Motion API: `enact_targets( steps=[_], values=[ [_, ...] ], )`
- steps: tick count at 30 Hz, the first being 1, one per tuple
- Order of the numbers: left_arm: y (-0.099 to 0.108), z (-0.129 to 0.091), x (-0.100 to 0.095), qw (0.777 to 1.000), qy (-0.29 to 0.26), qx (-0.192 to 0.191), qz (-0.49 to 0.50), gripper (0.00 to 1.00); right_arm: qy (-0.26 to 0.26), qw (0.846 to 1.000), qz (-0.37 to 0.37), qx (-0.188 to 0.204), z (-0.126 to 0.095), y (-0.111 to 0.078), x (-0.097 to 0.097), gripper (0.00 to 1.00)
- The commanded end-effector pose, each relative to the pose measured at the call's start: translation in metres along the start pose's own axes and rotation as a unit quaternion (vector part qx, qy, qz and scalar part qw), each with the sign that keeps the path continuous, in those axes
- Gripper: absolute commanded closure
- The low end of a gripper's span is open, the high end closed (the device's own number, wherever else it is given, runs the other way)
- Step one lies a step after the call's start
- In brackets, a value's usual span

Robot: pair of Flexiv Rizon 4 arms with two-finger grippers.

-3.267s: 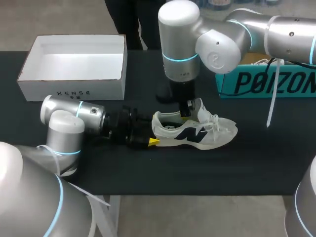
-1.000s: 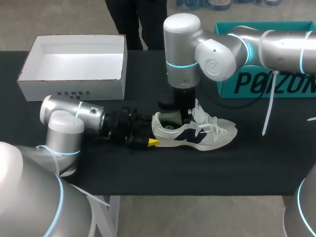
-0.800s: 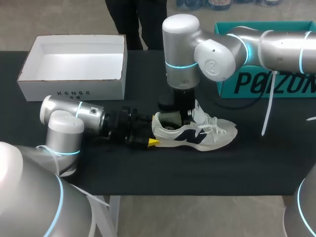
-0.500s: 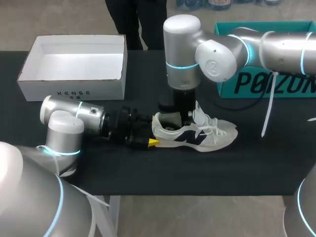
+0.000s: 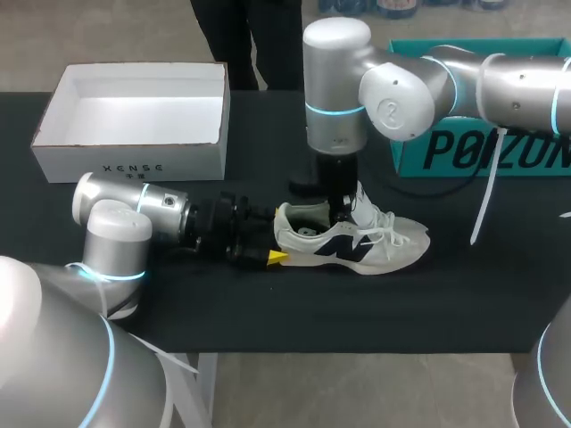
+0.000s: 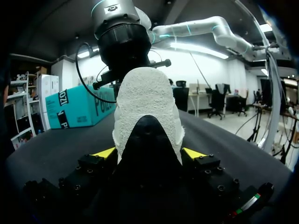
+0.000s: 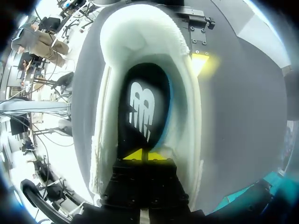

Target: Take the shoe out of the shoebox, open the shoe tongue, remove and reinsert the insole, then place the shoe into the shoebox

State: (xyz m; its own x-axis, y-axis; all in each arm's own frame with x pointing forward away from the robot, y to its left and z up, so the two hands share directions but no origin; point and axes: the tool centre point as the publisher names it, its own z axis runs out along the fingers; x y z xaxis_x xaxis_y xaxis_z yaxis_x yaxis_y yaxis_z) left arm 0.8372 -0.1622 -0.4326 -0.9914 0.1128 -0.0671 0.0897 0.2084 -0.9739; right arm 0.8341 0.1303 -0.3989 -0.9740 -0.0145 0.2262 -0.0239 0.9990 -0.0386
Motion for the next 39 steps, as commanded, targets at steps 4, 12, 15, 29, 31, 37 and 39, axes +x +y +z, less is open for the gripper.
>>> enact_targets(
  steps=[4, 12, 15, 29, 31, 37, 39],
  values=[
    [0.002, 0.002, -0.002, 1.0, -0.001, -0.001, 0.0, 1.0, -0.013, 1.0, 0.001, -0.003, -0.018, -0.005, 0.004, 1.0],
    [0.002, 0.002, -0.002, 1.0, -0.001, -0.001, 0.0, 1.0, -0.034, 0.999, 0.003, -0.003, -0.035, -0.004, 0.001, 1.0],
    [0.002, 0.002, -0.002, 1.0, -0.001, -0.001, 0.0, 1.0, -0.037, 0.999, 0.009, -0.002, -0.035, -0.009, 0.0, 1.0],
    [0.002, 0.002, -0.002, 1.0, -0.001, -0.001, 0.0, 1.0, -0.062, 0.997, 0.036, -0.029, -0.051, -0.025, -0.003, 1.0],
    [0.002, 0.002, -0.002, 1.0, -0.001, -0.001, 0.0, 1.0, -0.067, 0.996, 0.042, -0.036, -0.053, -0.028, -0.005, 1.0],
    [0.002, 0.002, -0.002, 1.0, -0.001, -0.001, 0.0, 1.0, -0.078, 0.994, 0.045, -0.055, -0.062, -0.027, -0.012, 1.0],
    [0.002, 0.002, -0.002, 1.0, -0.001, -0.001, 0.0, 1.0, -0.079, 0.995, 0.039, -0.055, -0.064, -0.021, -0.016, 1.0]
  ],
)
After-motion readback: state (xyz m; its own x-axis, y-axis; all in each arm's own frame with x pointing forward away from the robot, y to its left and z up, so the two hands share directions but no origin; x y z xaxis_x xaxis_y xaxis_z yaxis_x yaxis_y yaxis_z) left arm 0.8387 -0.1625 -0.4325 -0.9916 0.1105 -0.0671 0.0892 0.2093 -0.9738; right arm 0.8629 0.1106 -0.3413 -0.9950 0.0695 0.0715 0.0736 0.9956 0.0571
